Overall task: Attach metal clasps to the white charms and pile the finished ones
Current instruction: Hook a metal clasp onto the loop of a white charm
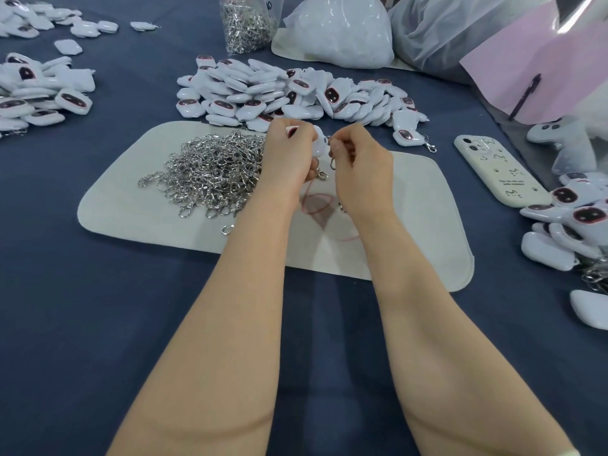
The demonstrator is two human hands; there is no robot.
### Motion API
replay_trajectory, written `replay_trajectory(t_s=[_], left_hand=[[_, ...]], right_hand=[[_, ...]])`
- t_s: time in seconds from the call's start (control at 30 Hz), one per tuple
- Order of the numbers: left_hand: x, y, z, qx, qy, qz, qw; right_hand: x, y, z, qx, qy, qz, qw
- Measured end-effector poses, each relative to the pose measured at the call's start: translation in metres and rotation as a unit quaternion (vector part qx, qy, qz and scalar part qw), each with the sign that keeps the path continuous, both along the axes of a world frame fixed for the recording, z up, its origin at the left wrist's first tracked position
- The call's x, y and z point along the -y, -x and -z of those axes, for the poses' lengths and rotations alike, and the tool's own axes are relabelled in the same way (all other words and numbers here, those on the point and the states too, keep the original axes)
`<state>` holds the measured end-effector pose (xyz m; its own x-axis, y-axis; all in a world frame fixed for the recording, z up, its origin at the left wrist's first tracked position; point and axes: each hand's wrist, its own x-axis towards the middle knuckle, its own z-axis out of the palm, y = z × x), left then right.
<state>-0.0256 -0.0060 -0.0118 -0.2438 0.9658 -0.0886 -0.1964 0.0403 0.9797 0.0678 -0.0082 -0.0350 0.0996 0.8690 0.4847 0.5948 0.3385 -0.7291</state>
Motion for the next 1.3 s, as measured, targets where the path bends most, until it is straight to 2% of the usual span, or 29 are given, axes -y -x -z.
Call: replay_trajectory(t_s=[0.3,0.4,0.47,0.6,0.67,0.8,0.87,1.0,1.13,1.3], left_hand=[[-0.002,0.003,0.004,-0.147,-0.062,-0.019,0.987],[-0.002,0.002,0.005,-0.184,-0.08,-0.014,0.98],[-0.004,0.002,0.005,-0.164,-0.076,-0.021,0.983],[-0.005,0.008,0.005,-0.062,-0.025,-0.046,0.997],[-0.004,0.008,0.005,-0.028,0.001,-0.034,0.999],[-0.001,-0.003,-0.005,-0.011,-0.009,-0.009,1.0],[0.002,-0.013,-0.011,-0.023,-0.027,0.006,0.999],[0.005,-0.047,-0.019,-0.095,-0.057,0.035,0.993],[0.017,-0.113,-0.032,-0.129,-0.065,0.102,0.984],[0.04,-0.195,-0.035,-0.082,-0.043,0.177,0.98]], right_hand=[[-0.002,-0.002,0.002,0.077,0.013,-0.027,0.997],[-0.002,-0.001,0.003,0.065,0.032,-0.037,0.997],[-0.003,-0.001,0.003,0.013,0.059,-0.029,0.998],[-0.008,-0.007,0.0,-0.081,0.113,0.025,0.99],[-0.008,-0.008,-0.005,-0.113,0.131,0.02,0.985],[-0.001,-0.011,-0.018,-0.109,0.164,-0.061,0.979],[0.003,-0.023,-0.026,-0.095,0.16,-0.066,0.98],[0.015,-0.053,-0.035,-0.085,0.152,0.006,0.985],[0.033,-0.099,-0.035,-0.119,0.116,0.138,0.976],[0.065,-0.158,-0.041,-0.174,-0.017,0.308,0.935]])
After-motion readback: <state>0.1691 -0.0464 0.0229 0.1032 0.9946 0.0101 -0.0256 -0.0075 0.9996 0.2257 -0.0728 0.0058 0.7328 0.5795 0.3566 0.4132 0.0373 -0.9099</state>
